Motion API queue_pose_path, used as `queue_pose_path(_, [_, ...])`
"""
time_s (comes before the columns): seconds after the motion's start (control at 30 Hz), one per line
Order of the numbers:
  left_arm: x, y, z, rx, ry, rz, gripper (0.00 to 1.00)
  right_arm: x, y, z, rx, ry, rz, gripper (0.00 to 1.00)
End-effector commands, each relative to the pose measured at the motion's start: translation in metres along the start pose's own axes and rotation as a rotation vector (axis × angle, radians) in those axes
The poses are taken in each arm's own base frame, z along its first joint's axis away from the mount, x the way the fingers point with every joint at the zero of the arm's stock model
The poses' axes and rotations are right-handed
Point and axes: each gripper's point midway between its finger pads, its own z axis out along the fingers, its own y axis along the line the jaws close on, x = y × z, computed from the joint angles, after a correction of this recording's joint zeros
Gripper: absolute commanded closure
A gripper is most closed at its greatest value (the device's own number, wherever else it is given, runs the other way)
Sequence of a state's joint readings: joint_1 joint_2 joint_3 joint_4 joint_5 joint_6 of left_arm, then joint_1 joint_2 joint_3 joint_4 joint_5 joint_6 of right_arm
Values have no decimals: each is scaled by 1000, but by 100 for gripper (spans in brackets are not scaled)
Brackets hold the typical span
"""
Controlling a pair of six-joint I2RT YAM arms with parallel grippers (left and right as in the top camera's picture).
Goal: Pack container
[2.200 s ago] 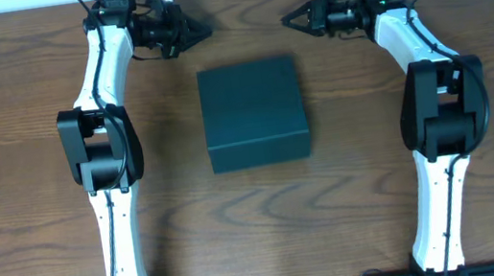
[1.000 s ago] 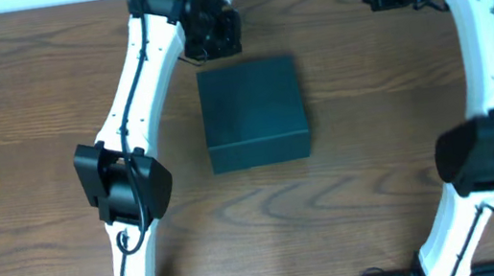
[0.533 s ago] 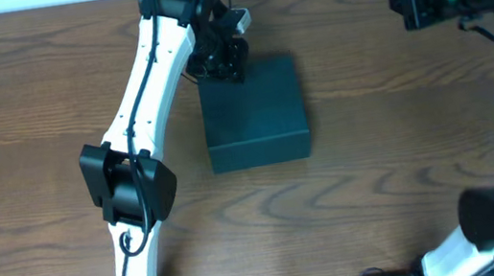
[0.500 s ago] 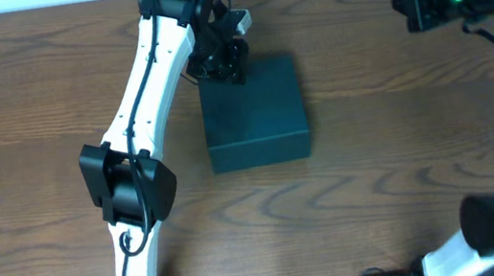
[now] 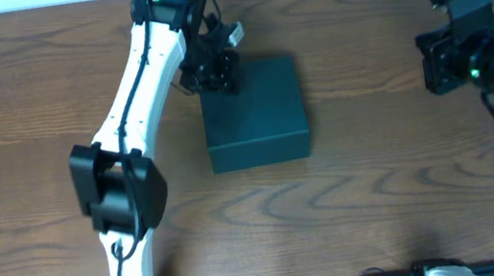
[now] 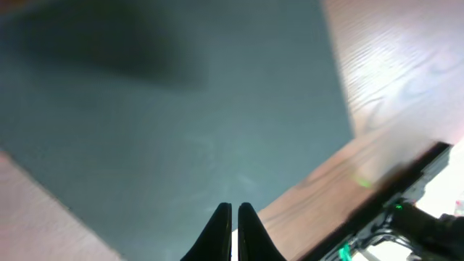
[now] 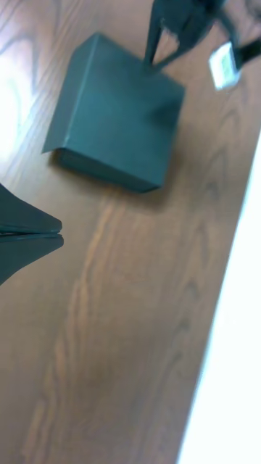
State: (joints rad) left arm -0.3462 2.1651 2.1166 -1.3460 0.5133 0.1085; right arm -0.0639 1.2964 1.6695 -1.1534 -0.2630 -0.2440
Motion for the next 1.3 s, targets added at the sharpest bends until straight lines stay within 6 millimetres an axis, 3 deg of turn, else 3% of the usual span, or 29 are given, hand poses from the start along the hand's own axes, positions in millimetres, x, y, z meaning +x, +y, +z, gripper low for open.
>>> queue_pose_path(0.0, [22, 4, -24, -96, -61, 7, 94, 15, 2, 10, 0, 16, -15, 98])
queue_pose_path(0.1, [41, 13, -7, -108, -97, 8, 94, 21, 18, 24, -106, 11, -8, 99])
queue_pose_path(0.2, [44, 20, 6, -107, -108, 10, 94, 33, 32, 38, -195, 29, 8, 98])
queue_pose_path(0.47, [9, 18, 16, -67, -223, 66, 94, 98, 82, 67, -514, 179, 138, 99])
queue_pose_path(0.67, [2, 8, 26, 17, -232, 83, 94, 134, 112, 75, -712, 229, 238, 98])
queue_pose_path(1.07, [0, -16, 68, 141, -168, 121, 94, 202, 135, 116, -754, 309, 367, 99])
queue_pose_path(1.27, [4, -15, 79, 143, -140, 115, 94, 216, 150, 128, -746, 324, 352, 99])
